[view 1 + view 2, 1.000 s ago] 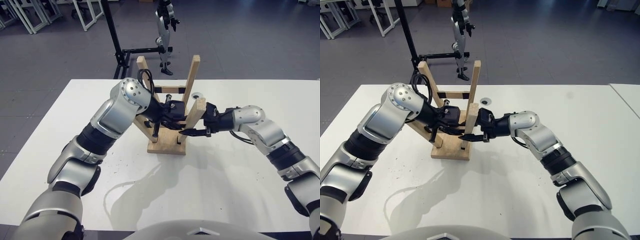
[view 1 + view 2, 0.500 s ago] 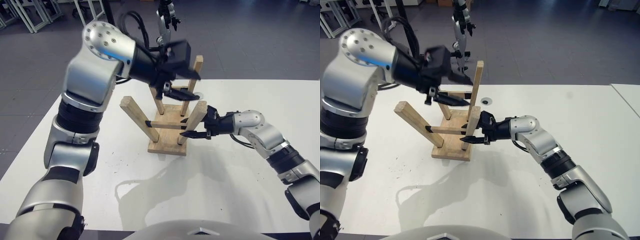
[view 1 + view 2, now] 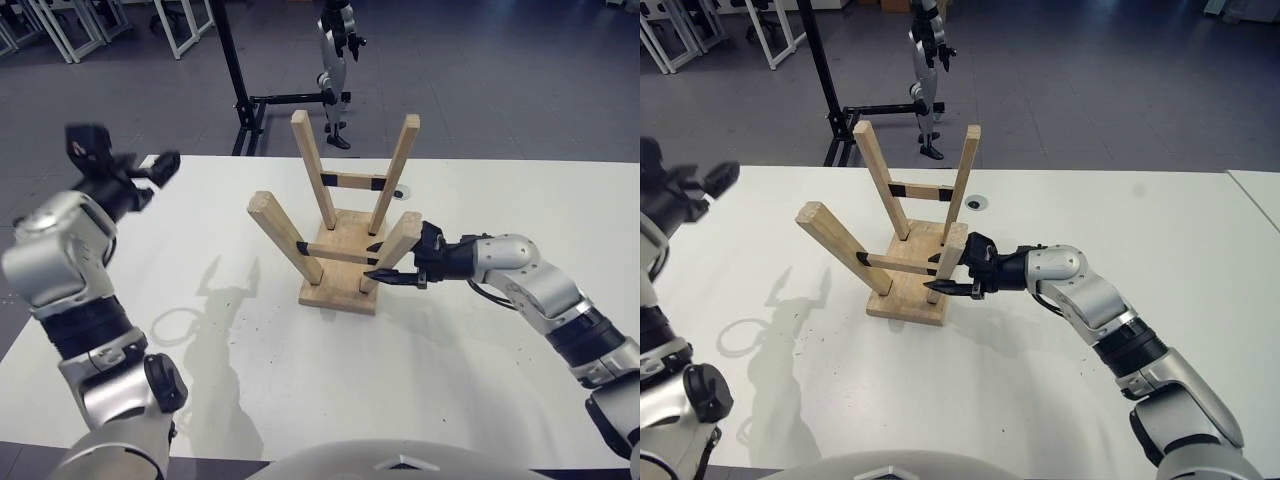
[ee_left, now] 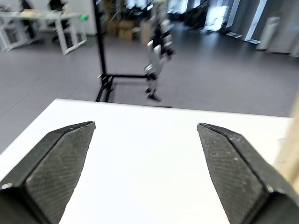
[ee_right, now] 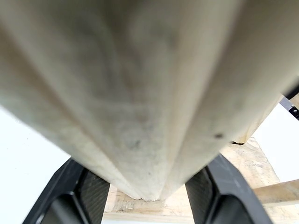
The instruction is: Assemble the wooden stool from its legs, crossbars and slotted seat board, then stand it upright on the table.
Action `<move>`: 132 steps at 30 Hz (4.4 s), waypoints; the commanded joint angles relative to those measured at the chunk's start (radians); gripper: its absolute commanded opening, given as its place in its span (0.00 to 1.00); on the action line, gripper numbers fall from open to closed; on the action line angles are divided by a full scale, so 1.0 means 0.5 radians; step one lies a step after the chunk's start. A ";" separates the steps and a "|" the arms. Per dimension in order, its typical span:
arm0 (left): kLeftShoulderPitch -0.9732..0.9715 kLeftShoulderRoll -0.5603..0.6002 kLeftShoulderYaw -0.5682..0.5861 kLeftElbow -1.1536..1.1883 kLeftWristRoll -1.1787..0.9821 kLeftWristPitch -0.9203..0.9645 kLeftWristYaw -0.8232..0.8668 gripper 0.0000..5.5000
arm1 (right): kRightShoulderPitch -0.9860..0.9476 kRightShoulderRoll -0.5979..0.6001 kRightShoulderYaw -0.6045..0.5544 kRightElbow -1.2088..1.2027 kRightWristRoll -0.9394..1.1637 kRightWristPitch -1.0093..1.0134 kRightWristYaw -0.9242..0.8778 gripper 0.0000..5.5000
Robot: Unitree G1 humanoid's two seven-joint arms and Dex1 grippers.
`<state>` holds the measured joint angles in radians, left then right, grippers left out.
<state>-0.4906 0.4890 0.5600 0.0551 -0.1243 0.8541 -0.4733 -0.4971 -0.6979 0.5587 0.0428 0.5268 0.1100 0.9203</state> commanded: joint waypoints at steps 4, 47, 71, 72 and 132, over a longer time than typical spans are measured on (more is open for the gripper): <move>0.393 -0.826 -1.500 -1.338 -1.011 1.028 -0.251 0.73 | 0.418 -0.270 0.433 0.231 -0.420 0.634 0.159 0.37; 0.453 -0.769 -0.841 -0.605 -0.321 0.346 0.474 0.73 | -0.279 0.176 -0.377 0.775 -0.569 -0.149 0.001 0.72; 0.595 -0.679 -0.824 -0.675 -0.379 0.351 0.528 0.73 | -0.879 0.750 -1.764 -1.138 0.967 1.330 -2.334 0.60; 0.595 -0.675 -0.830 -0.670 -0.380 0.350 0.525 0.73 | -1.094 0.700 -1.842 -1.054 0.904 1.181 -2.334 0.60; 0.224 -0.253 -0.425 -0.341 -0.528 0.163 0.541 0.73 | -0.238 0.443 -1.606 -0.501 1.033 1.691 -0.835 0.60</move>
<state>-0.3843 0.3624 0.3512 -0.1230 -0.3869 0.9353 -0.2012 -0.5756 -0.4929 -0.1960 -0.2849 1.0894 0.9957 0.5855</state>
